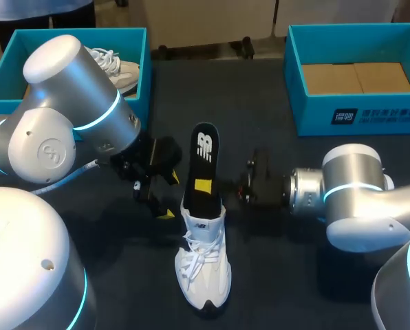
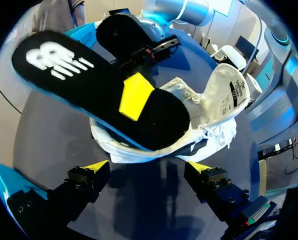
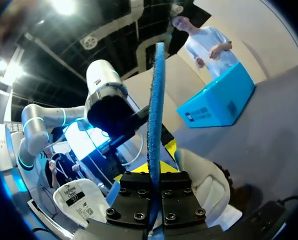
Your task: Take the shoe out of the shoebox, open the shoe tongue, remove and reinsert the insole, then place the shoe into the shoebox
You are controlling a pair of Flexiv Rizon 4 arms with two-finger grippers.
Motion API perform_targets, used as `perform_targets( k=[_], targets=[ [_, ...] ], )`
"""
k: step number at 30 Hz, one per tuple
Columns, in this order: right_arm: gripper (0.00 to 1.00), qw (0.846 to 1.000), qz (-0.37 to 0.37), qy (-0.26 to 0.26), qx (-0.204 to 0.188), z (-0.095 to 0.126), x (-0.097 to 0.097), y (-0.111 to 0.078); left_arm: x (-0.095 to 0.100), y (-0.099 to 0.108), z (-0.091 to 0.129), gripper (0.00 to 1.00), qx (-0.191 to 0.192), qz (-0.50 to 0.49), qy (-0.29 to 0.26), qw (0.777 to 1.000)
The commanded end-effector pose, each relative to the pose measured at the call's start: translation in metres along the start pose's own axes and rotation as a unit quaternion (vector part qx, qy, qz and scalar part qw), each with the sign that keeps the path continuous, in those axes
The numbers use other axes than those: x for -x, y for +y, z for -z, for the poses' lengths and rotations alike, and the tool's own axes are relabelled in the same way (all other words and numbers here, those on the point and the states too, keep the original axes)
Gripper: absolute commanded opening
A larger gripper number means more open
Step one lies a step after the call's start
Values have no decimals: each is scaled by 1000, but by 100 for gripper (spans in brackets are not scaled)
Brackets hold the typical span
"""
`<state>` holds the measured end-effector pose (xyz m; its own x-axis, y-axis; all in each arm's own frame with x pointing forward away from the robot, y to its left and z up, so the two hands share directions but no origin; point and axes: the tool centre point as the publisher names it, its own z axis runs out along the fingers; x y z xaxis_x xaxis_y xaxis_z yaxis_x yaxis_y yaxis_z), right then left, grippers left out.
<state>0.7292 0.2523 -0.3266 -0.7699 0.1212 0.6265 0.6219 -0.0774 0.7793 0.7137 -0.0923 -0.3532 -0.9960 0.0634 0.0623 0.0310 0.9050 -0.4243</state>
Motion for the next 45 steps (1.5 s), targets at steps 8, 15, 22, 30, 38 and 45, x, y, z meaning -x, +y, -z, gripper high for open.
perform_targets(
  k=[8,15,22,30,38,45],
  targets=[
    [0,1000,-23,-15,5,7,-12,-30,0,0,0,100,1,0,0,1000],
    [0,999,-36,-11,0,6,-15,-38,0,0,0,100,1,0,0,1000],
    [33,1000,-14,5,-1,-1,-22,-23,0,0,0,100,1,0,0,1000],
    [31,1000,0,10,5,-4,-21,-8,0,0,0,100,1,0,0,1000],
    [17,1000,12,16,15,-7,-16,9,0,0,0,100,1,0,0,1000],
    [0,1000,4,10,19,-10,-9,8,0,0,0,100,1,0,0,1000]
  ],
)
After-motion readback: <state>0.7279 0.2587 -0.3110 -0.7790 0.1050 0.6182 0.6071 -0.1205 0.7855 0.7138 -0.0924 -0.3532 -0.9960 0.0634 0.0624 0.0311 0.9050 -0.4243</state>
